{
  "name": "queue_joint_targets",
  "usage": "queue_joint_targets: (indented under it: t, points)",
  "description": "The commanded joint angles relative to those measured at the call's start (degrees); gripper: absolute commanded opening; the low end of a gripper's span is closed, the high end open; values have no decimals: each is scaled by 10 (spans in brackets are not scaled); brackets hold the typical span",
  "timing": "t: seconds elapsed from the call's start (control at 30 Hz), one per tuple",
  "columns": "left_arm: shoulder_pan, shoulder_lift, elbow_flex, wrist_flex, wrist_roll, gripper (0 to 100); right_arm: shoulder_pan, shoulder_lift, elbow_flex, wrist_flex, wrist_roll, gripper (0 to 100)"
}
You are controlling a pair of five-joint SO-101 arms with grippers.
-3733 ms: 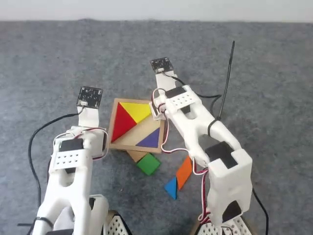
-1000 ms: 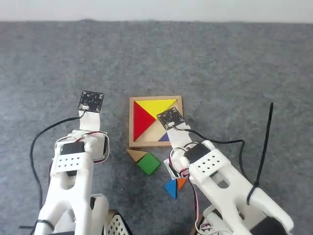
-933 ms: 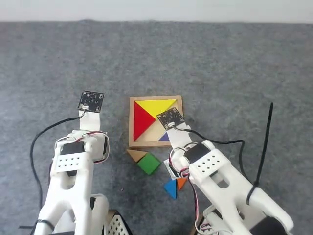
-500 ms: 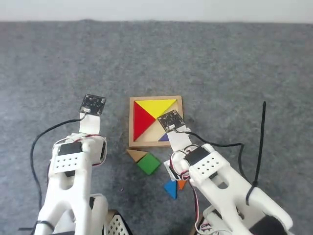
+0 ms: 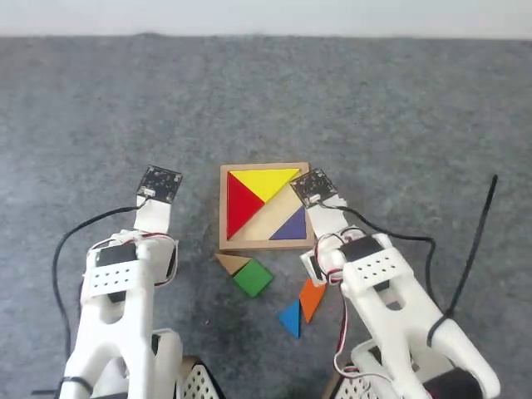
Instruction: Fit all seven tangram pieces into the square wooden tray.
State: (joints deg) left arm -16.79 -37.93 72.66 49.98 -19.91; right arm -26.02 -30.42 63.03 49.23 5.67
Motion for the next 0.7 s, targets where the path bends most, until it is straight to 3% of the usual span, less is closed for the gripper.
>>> queue_joint_targets:
  t: [0.0, 0.13, 0.27, 0.33, 0.53, 0.67]
  points:
    - [-3, -16, -5, 4, -15, 10, -25, -5, -45, 79, 12, 177]
    - [-3, -16, -4, 4, -16, 10, -79, -6, -51, 156, 10, 175]
    - [-3, -16, -4, 4, -16, 10, -91, -34, -65, 207, 7, 47]
    - [-3, -16, -4, 4, -15, 10, -101, -59, -69, 228, -12, 62]
    - [-3, -16, -4, 2, -13, 10, -165, -157, -67, 235, -237, 7]
    - [-3, -16, -4, 1, -13, 10, -239, -173, -48, 187, -352, 11]
